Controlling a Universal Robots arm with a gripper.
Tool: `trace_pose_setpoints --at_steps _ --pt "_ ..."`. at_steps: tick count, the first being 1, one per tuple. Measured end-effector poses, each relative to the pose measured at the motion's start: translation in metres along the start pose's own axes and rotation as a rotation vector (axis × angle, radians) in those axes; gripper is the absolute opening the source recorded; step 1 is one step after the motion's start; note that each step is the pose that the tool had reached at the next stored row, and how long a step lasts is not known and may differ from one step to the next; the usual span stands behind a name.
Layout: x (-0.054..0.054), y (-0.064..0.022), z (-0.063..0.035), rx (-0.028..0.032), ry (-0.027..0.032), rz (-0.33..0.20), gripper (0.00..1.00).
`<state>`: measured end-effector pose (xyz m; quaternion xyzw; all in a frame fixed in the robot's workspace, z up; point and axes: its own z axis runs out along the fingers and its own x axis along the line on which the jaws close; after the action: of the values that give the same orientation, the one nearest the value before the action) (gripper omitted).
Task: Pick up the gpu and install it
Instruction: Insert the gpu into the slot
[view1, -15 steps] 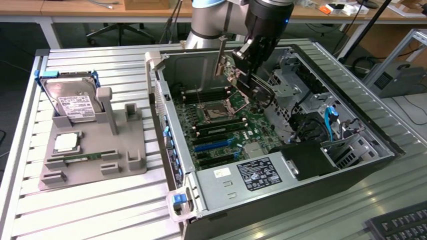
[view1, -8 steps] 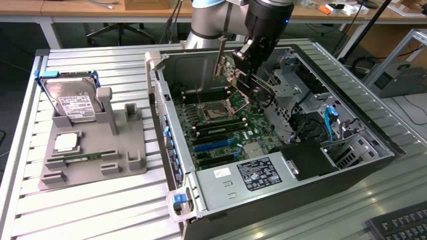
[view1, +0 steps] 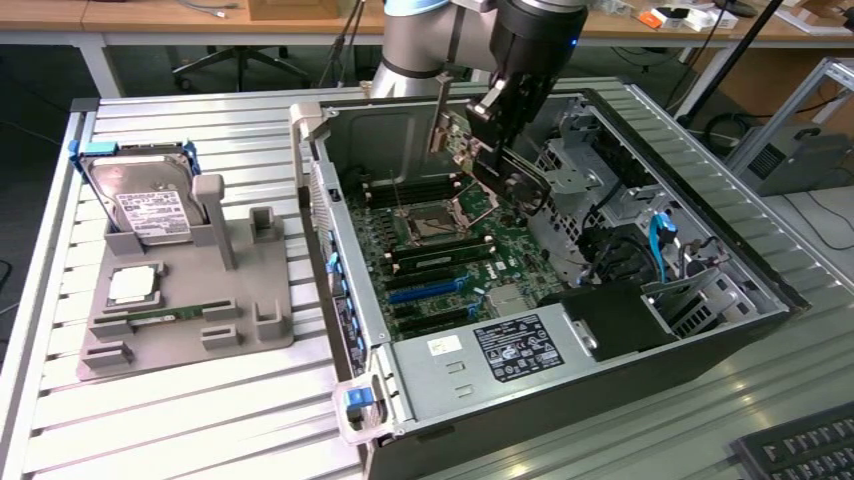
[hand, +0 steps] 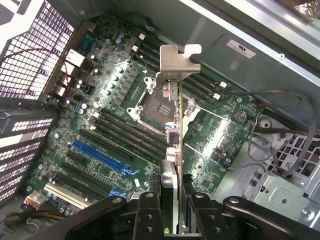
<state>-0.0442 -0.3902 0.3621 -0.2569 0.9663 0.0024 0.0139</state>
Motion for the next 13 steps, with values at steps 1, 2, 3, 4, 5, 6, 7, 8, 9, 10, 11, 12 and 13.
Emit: trace_pose_setpoints --at_steps 1,2,3,4,5,6,7,8,9,10,11,12,13 --pt "0.0 0.0 0.0 -0.0001 0.0 -0.004 0.27" --pt "0.0 0.0 0.0001 -0.0002 0.0 -0.006 0.27" --pt "0.0 0.0 0.0001 -0.0003 -0.0001 -0.009 0.27" --pt "0.0 0.0 0.0002 -0.0003 0.0 -0.011 0.27" --pt "0.0 0.0 0.0002 -0.0004 -0.0001 -0.013 0.27" --pt "0.0 0.0 0.0002 -0.0005 -0.0001 -0.015 0.27" --pt "0.0 0.0 0.0003 -0.0005 0.0 -0.017 0.27" --pt "0.0 0.0 0.0003 -0.0005 0.0 -0.019 0.27" --pt "0.0 0.0 0.0003 -0.0006 0.0 -0.021 0.27" --pt "0.0 0.0 0.0004 -0.0007 -0.0001 -0.023 0.27" --pt "0.0 0.0 0.0004 -0.0007 0.0 -0.025 0.27" --pt "0.0 0.0 0.0004 -0.0008 -0.0001 -0.026 0.27" --pt "0.0 0.0 0.0005 -0.0008 -0.0001 -0.029 0.27"
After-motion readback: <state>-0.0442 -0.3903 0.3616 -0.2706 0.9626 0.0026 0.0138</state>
